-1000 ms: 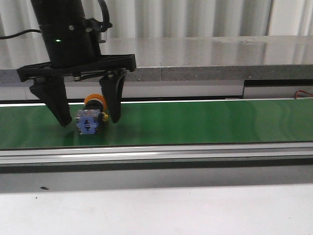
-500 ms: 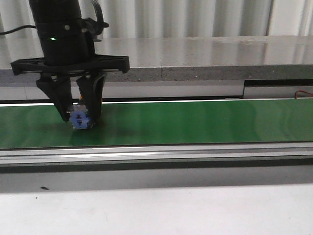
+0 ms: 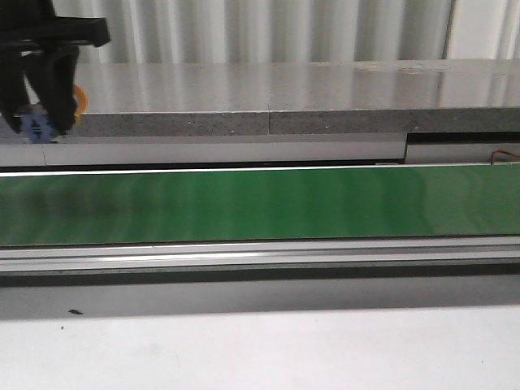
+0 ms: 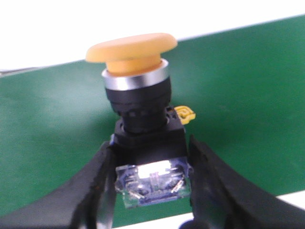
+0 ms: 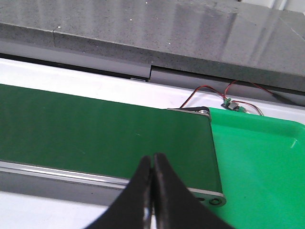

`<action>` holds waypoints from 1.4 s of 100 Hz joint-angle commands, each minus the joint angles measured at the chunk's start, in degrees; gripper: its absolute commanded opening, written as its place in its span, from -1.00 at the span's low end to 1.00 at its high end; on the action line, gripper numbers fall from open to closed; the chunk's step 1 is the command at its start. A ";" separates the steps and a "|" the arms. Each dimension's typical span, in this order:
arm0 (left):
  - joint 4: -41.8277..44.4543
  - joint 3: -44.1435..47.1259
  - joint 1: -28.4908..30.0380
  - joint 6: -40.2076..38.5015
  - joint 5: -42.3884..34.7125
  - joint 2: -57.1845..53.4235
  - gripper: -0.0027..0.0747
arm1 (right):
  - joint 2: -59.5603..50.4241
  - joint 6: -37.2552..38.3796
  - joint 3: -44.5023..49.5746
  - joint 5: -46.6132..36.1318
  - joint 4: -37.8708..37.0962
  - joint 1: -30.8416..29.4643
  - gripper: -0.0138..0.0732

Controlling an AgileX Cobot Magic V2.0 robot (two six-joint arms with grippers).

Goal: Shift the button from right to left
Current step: 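Lift the button with the left gripper and place it in the blue tray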

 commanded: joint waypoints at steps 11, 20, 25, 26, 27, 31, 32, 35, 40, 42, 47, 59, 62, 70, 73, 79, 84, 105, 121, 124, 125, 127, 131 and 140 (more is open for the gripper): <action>0.04 -1.67 7.98 8.80 2.16 -3.25 -0.81 | 0.38 -0.53 -1.44 -4.56 0.39 0.08 -0.84; 0.04 -1.67 11.72 15.25 2.16 -3.25 -0.81 | 0.38 -0.53 -1.44 -4.56 0.39 0.08 -0.84; 0.04 -1.67 13.97 16.80 2.16 -3.25 -0.81 | 0.38 -0.53 -1.44 -4.56 0.39 0.08 -0.84; 0.04 -1.67 14.30 17.10 2.16 -3.25 -0.81 | 0.38 -0.53 -1.44 -4.56 0.39 0.08 -0.84; 0.04 -1.67 14.96 17.26 2.16 -3.25 -0.81 | 0.38 -0.53 -1.44 -4.56 0.39 0.08 -0.84; 0.04 -1.67 16.59 17.92 2.16 -3.25 -0.81 | 0.38 -0.53 -1.44 -4.56 0.39 0.08 -0.84; 0.04 -1.67 17.25 18.05 2.16 -3.25 -0.81 | 0.38 -0.53 -1.44 -4.56 0.39 0.08 -0.84; 0.04 -1.67 18.58 18.82 2.16 -3.25 -0.81 | 0.38 -0.53 -1.44 -4.56 0.39 0.08 -0.84; 0.04 -1.67 20.86 18.93 2.16 -3.25 -0.81 | 0.38 -0.53 -1.44 -4.56 0.39 0.08 -0.84; 0.04 -1.67 21.80 19.10 2.16 -3.25 -0.81 | 0.38 -0.53 -1.44 -4.56 0.39 0.08 -0.84; 0.04 -1.67 23.94 20.36 2.16 -3.25 -0.81 | 0.38 -0.53 -1.44 -4.56 0.39 0.08 -0.84; 0.04 -1.67 28.22 25.15 1.75 -3.01 -0.81 | 0.38 -0.53 -1.44 -4.56 0.39 0.08 -0.84; 0.04 -1.67 29.29 25.71 1.47 -2.90 -0.81 | 0.38 -0.53 -1.44 -4.56 0.39 0.08 -0.84; -0.06 -1.67 31.18 26.50 0.55 -2.89 -0.81 | 0.38 -0.53 -1.44 -4.56 0.39 0.08 -0.84; 0.10 -1.67 31.80 27.22 -0.14 -2.89 -0.81 | 0.38 -0.53 -1.44 -4.56 0.39 0.08 -0.84; 0.10 -1.67 33.31 30.29 -1.39 -2.89 -0.81 | 0.38 -0.53 -1.44 -4.56 0.39 0.08 -0.84; 0.10 -1.56 34.42 32.00 -2.51 -2.89 -0.81 | 0.38 -0.53 -1.44 -4.56 0.39 0.08 -0.84; 0.19 -0.66 37.68 32.01 -5.11 0.71 -0.81 | 0.38 -0.53 -1.44 -4.56 0.39 0.08 -0.84; 1.24 -0.66 38.23 32.01 -4.54 6.05 -0.81 | 0.38 -0.53 -1.44 -4.56 0.39 0.08 -0.84; 1.64 -0.66 38.23 32.01 -4.54 6.94 -0.81 | 0.38 -0.53 -1.44 -4.56 0.39 0.08 -0.84; 1.66 -0.66 38.23 32.01 -4.65 7.36 -0.81 | 0.38 -0.53 -1.44 -4.56 0.39 0.08 -0.84; 1.91 -0.66 38.23 32.01 -4.76 7.77 -0.81 | 0.38 -0.53 -1.44 -4.56 0.39 0.08 -0.84; 1.92 -0.66 38.23 32.01 -4.90 8.95 -0.81 | 0.38 -0.53 -1.44 -4.56 0.39 0.08 -0.84; 2.05 -0.66 38.23 32.01 -5.15 11.11 -0.81 | 0.38 -0.53 -1.44 -4.56 0.39 0.08 -0.84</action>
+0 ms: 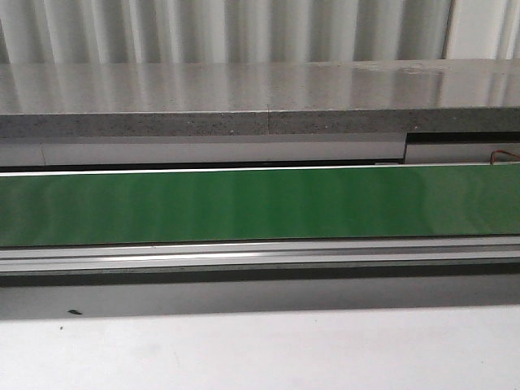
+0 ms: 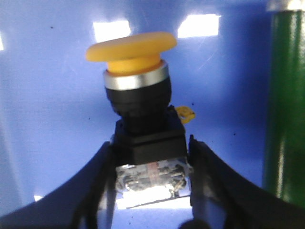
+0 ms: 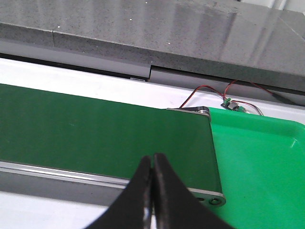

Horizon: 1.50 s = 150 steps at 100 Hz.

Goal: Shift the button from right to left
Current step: 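Lift the button with the left gripper and place it in the blue tray, then open the left gripper and raise it away from the button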

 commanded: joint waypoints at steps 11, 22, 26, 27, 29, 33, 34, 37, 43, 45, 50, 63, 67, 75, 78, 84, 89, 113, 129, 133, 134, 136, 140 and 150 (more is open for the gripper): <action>0.63 -1.36 0.19 0.05 -1.80 -0.13 -0.78 | 0.38 -0.53 -1.44 -4.56 0.39 0.08 -0.84; 0.84 -1.36 0.19 0.05 -1.79 -0.02 -0.59 | 0.38 -0.53 -1.44 -4.56 0.39 0.08 -0.84; 0.84 -1.36 0.19 0.05 -1.79 0.25 -0.48 | 0.38 -0.53 -1.44 -4.56 0.39 0.08 -0.84; 0.84 -1.36 0.19 0.05 -1.79 0.36 -0.44 | 0.38 -0.53 -1.44 -4.56 0.39 0.08 -0.84; 0.84 -1.36 0.19 0.05 -1.79 0.34 -0.36 | 0.38 -0.53 -1.44 -4.56 0.39 0.08 -0.84; 0.72 -1.36 0.19 0.05 -1.79 0.48 -0.23 | 0.38 -0.53 -1.44 -4.56 0.39 0.08 -0.84; 0.72 -1.36 0.19 0.05 -1.79 0.48 -0.17 | 0.38 -0.53 -1.44 -4.56 0.39 0.08 -0.84; 0.72 -1.36 0.19 0.05 -1.79 0.48 -0.07 | 0.38 -0.53 -1.44 -4.56 0.39 0.08 -0.84; 0.72 -1.36 0.19 0.05 -1.79 0.48 0.11 | 0.38 -0.53 -1.44 -4.56 0.39 0.08 -0.84; 0.72 -1.36 0.19 0.05 -1.79 0.48 0.15 | 0.38 -0.53 -1.44 -4.56 0.39 0.08 -0.84; 0.82 -1.36 0.19 0.05 -1.79 0.48 0.16 | 0.38 -0.53 -1.44 -4.56 0.39 0.08 -0.84; 0.82 -1.36 0.19 0.05 -1.55 0.48 0.15 | 0.38 -0.53 -1.44 -4.56 0.39 0.08 -0.84; 0.82 -1.46 0.19 0.05 -1.42 0.48 0.15 | 0.38 -0.53 -1.44 -4.56 0.39 0.08 -0.84; 0.56 -2.05 0.19 0.05 -0.33 0.48 0.15 | 0.38 -0.53 -1.44 -4.56 0.39 0.08 -0.84; 0.24 -2.54 0.19 -0.20 0.46 0.48 0.15 | 0.38 -0.53 -1.44 -4.56 0.39 0.08 -0.84; -0.17 -3.89 0.19 -1.85 1.26 0.35 0.10 | 0.38 -0.53 -1.44 -4.56 0.39 0.08 -0.84; -0.17 -4.96 0.19 -3.79 2.02 0.02 -0.01 | 0.38 -0.53 -1.44 -4.56 0.39 0.08 -0.84; -1.05 -5.50 -1.55 -5.34 2.04 -5.32 -0.99 | 0.38 -0.53 -1.44 -4.56 0.39 0.08 -0.84; -6.79 -5.50 -3.31 -8.76 2.14 -8.81 -0.99 | 0.38 -0.53 -1.44 -4.56 0.39 0.08 -0.84; -8.47 -5.50 -3.92 -8.76 2.14 -9.71 -0.99 | 0.38 -0.53 -1.44 -4.56 0.39 0.08 -0.84; -8.94 -5.50 -4.03 -8.76 2.02 -9.88 -0.99 | 0.38 -0.53 -1.44 -4.56 0.39 0.08 -0.84; -9.74 -5.37 -4.46 -8.76 1.92 -10.31 -0.99 | 0.38 -0.53 -1.44 -4.56 0.39 0.08 -0.84; -10.65 -5.07 -5.42 -8.76 1.93 -11.32 -0.99 | 0.38 -0.53 -1.44 -4.56 0.39 0.08 -0.84; -10.92 -4.33 -8.14 -8.76 1.38 -13.68 -0.99 | 0.38 -0.53 -1.44 -4.56 0.39 0.08 -0.84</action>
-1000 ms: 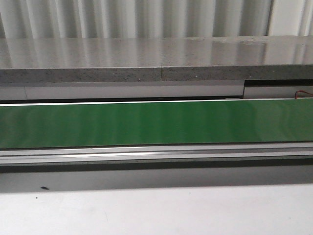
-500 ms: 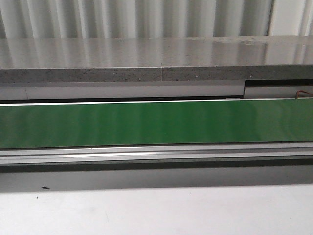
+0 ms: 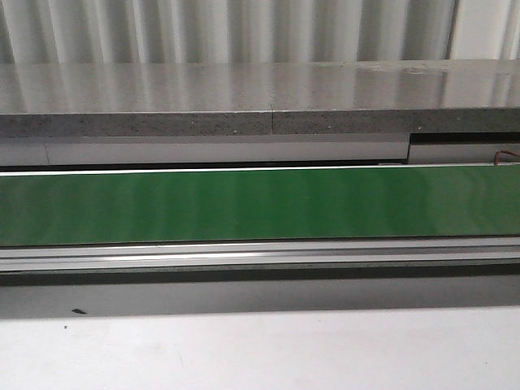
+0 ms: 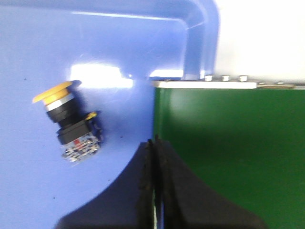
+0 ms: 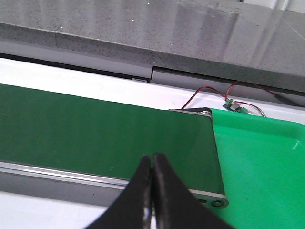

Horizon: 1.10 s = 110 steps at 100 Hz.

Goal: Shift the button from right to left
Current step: 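Open the left gripper and raise it away from the button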

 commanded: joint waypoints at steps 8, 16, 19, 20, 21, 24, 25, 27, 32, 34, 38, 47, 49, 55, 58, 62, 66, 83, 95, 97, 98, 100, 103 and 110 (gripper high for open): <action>-2.16 0.24 -4.72 -1.14 -2.03 -7.12 -0.99 | 0.38 -0.53 -1.44 -4.56 0.39 0.08 -0.84; -2.16 1.76 -6.99 -1.42 -3.64 -9.13 -0.99 | 0.38 -0.53 -1.44 -4.56 0.39 0.08 -0.84; -2.16 2.48 -7.70 -1.53 -4.25 -9.88 -0.99 | 0.38 -0.53 -1.44 -4.56 0.39 0.08 -0.84; -2.16 2.83 -8.07 -1.54 -4.36 -10.30 -0.99 | 0.38 -0.53 -1.44 -4.56 0.39 0.08 -0.84; -2.16 3.01 -8.26 -1.85 -4.58 -10.51 -0.99 | 0.38 -0.53 -1.44 -4.56 0.39 0.08 -0.84; -2.16 3.76 -8.94 -2.37 -5.09 -11.23 -0.99 | 0.38 -0.53 -1.44 -4.56 0.39 0.08 -0.84; -2.16 4.14 -9.27 -2.49 -5.21 -11.69 -0.99 | 0.38 -0.53 -1.44 -4.56 0.39 0.08 -0.84; -2.16 4.77 -9.74 -2.61 -5.60 -12.22 -0.99 | 0.38 -0.53 -1.44 -4.56 0.39 0.08 -0.84; -2.16 6.31 -10.76 -2.65 -6.23 -13.72 -0.99 | 0.38 -0.53 -1.44 -4.56 0.39 0.08 -0.84; -2.16 7.05 -11.14 -2.65 -6.53 -14.41 -0.99 | 0.38 -0.53 -1.44 -4.56 0.39 0.08 -0.84; -2.16 8.38 -11.62 -2.76 -7.37 -15.58 -0.99 | 0.38 -0.53 -1.44 -4.56 0.39 0.08 -0.84; -3.09 12.29 -12.18 -2.88 -10.39 -18.97 -0.99 | 0.38 -0.53 -1.44 -4.56 0.39 0.08 -0.84; -3.56 13.24 -12.18 -2.88 -11.14 -19.78 -0.99 | 0.38 -0.53 -1.44 -4.56 0.39 0.08 -0.84; -4.87 16.03 -12.18 -2.88 -12.89 -22.21 -0.99 | 0.38 -0.53 -1.44 -4.56 0.39 0.08 -0.84; -5.30 17.26 -12.18 -2.88 -13.78 -23.30 -0.99 | 0.38 -0.53 -1.44 -4.56 0.39 0.08 -0.84; -6.08 19.09 -12.18 -2.88 -14.69 -24.93 -0.99 | 0.38 -0.53 -1.44 -4.56 0.39 0.08 -0.84; -6.70 20.67 -12.18 -2.88 -15.84 -26.29 -0.99 | 0.38 -0.53 -1.44 -4.56 0.39 0.08 -0.84; -9.65 29.42 -12.28 -2.14 -21.31 -34.13 -0.99 | 0.38 -0.53 -1.44 -4.56 0.39 0.08 -0.84; -9.93 35.62 -12.28 -2.15 -24.73 -40.34 -0.99 | 0.38 -0.53 -1.44 -4.56 0.39 0.08 -0.84; -9.93 36.70 -12.28 -2.03 -25.19 -41.49 -0.99 | 0.38 -0.53 -1.44 -4.56 0.39 0.08 -0.84; -9.93 37.05 -12.28 -2.03 -25.51 -41.89 -0.99 | 0.38 -0.53 -1.44 -4.56 0.39 0.08 -0.84; -9.93 38.11 -12.28 -1.57 -26.02 -43.15 -0.99 | 0.38 -0.53 -1.44 -4.56 0.39 0.08 -0.84; -10.18 39.50 -12.28 -0.63 -26.78 -44.83 -0.99 | 0.38 -0.53 -1.44 -4.56 0.39 0.08 -0.84; -11.01 42.97 -12.28 -0.08 -28.63 -49.21 -0.99 | 0.38 -0.53 -1.44 -4.56 0.39 0.08 -0.84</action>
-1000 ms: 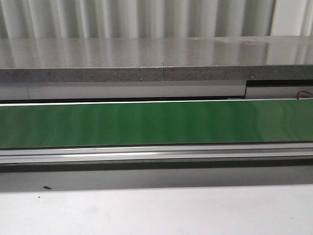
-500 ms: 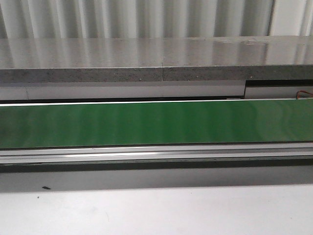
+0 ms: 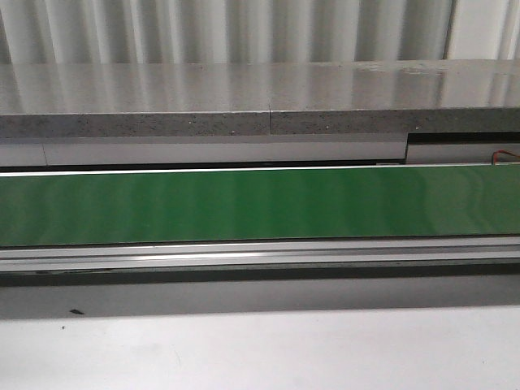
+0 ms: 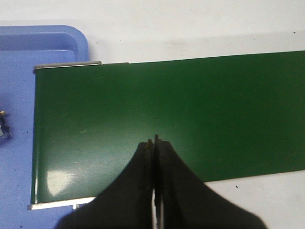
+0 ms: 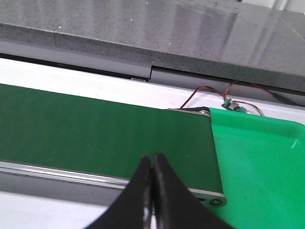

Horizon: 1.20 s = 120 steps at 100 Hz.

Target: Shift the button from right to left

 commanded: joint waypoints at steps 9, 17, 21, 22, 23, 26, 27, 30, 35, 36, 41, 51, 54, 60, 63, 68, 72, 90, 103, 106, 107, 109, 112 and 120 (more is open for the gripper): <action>-2.92 6.00 -0.30 1.65 -6.48 -11.36 -0.99 | 0.38 -0.53 -1.44 -4.56 0.39 0.08 -0.84; -3.42 9.51 -0.30 1.65 -7.70 -16.38 -0.99 | 0.38 -0.53 -1.44 -4.56 0.39 0.08 -0.84; -3.55 10.87 -0.30 1.65 -8.33 -19.33 -0.99 | 0.38 -0.53 -1.44 -4.56 0.39 0.08 -0.84; -3.55 11.39 -0.30 1.65 -8.35 -20.33 -0.99 | 0.38 -0.53 -1.44 -4.56 0.39 0.08 -0.84; -3.55 11.66 -0.30 1.65 -8.64 -20.82 -0.99 | 0.38 -0.53 -1.44 -4.56 0.39 0.08 -0.84; -3.55 12.69 -0.30 1.65 -9.07 -22.75 -0.99 | 0.38 -0.53 -1.44 -4.56 0.39 0.08 -0.84; -3.55 13.18 -0.30 1.65 -9.18 -23.72 -0.99 | 0.38 -0.53 -1.44 -4.56 0.39 0.08 -0.84; -3.55 14.15 -0.30 1.65 -9.63 -25.68 -0.99 | 0.38 -0.53 -1.44 -4.56 0.39 0.08 -0.84; -3.55 15.83 -0.30 1.65 -10.43 -29.05 -0.99 | 0.38 -0.53 -1.44 -4.56 0.39 0.08 -0.84; -3.55 16.31 -0.30 1.65 -10.55 -30.00 -0.99 | 0.38 -0.53 -1.44 -4.56 0.39 0.08 -0.84; -3.55 17.86 -0.30 1.65 -11.25 -33.19 -0.99 | 0.38 -0.53 -1.44 -4.56 0.39 0.08 -0.84; -3.55 20.83 -0.30 1.65 -13.07 -39.25 -0.99 | 0.38 -0.53 -1.44 -4.56 0.39 0.08 -0.84; -3.55 21.70 -0.30 1.65 -13.36 -40.89 -0.99 | 0.38 -0.53 -1.44 -4.56 0.39 0.08 -0.84; -3.05 23.46 -0.30 1.65 -13.39 -44.07 -0.99 | 0.38 -0.53 -1.44 -4.56 0.39 0.08 -0.84; -2.91 24.19 -0.30 1.65 -13.39 -45.28 -0.99 | 0.38 -0.53 -1.44 -4.56 0.39 0.08 -0.84; -3.08 25.35 -0.30 1.65 -13.39 -47.26 -0.99 | 0.38 -0.53 -1.44 -4.56 0.39 0.08 -0.84; -3.21 26.24 -0.30 1.65 -13.39 -49.01 -0.99 | 0.38 -0.53 -1.44 -4.56 0.39 0.08 -0.84; -3.21 29.17 -0.30 1.65 -13.49 -56.01 -0.99 | 0.38 -0.53 -1.44 -4.56 0.39 0.08 -0.84; -3.21 31.61 -0.30 1.65 -16.12 -59.58 -0.99 | 0.38 -0.53 -1.44 -4.56 0.39 0.08 -0.84; -3.21 32.58 -0.30 1.65 -17.48 -60.27 -0.99 | 0.38 -0.53 -1.44 -4.56 0.39 0.08 -0.84; -3.21 32.80 -0.30 1.65 -18.27 -60.38 -0.99 | 0.38 -0.53 -1.44 -4.56 0.39 0.08 -0.84; -3.21 33.74 -0.30 1.65 -19.60 -60.83 -0.99 | 0.38 -0.53 -1.44 -4.56 0.39 0.08 -0.84; -2.92 34.49 -0.30 1.65 -21.71 -61.05 -0.99 | 0.38 -0.53 -1.44 -4.56 0.39 0.08 -0.84; 1.22 37.89 -0.30 -0.99 -29.19 -61.60 -0.99 | 0.38 -0.53 -1.44 -4.56 0.39 0.08 -0.84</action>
